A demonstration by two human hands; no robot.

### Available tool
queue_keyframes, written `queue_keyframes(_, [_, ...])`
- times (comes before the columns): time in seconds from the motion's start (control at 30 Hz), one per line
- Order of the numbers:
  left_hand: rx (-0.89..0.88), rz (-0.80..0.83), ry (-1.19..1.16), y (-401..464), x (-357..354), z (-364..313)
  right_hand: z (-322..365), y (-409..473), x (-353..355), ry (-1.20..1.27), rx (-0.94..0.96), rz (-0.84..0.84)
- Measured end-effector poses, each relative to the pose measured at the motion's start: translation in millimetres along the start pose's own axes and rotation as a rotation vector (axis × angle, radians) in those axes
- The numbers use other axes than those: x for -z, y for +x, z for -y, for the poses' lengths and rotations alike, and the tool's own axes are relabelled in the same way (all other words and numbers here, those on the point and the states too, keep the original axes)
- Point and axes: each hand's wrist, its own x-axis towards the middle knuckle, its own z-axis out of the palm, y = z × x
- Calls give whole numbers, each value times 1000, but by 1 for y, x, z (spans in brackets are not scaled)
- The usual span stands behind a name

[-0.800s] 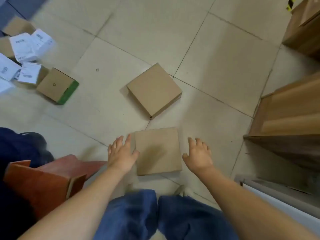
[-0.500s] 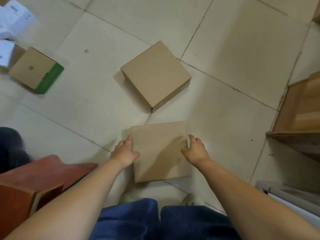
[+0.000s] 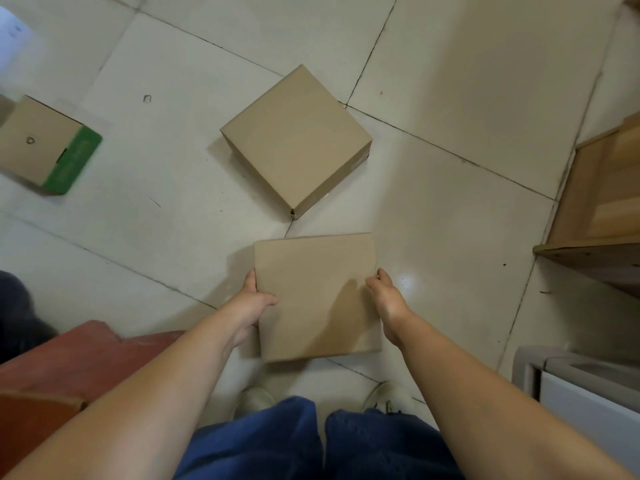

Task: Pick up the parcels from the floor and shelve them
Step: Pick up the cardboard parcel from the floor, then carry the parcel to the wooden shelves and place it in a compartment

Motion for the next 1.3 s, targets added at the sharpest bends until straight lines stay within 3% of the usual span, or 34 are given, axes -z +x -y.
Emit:
queue_keyframes(0.27, [-111,-1,-51,-97,-16,-83,57,-109,43,150,44,-91])
queue_keyframes(0.6, [-229,36,-14,-304,-31,-208,168,-317,121,297,25,-204])
queue_keyframes(1.0, [-459,78,-76,-554,-38,-331,295,-553,194,324,265,-146])
queue_keyframes(1.3, [-568,111,-128,-626,-23,-368,342,-617,224,260,443,-144])
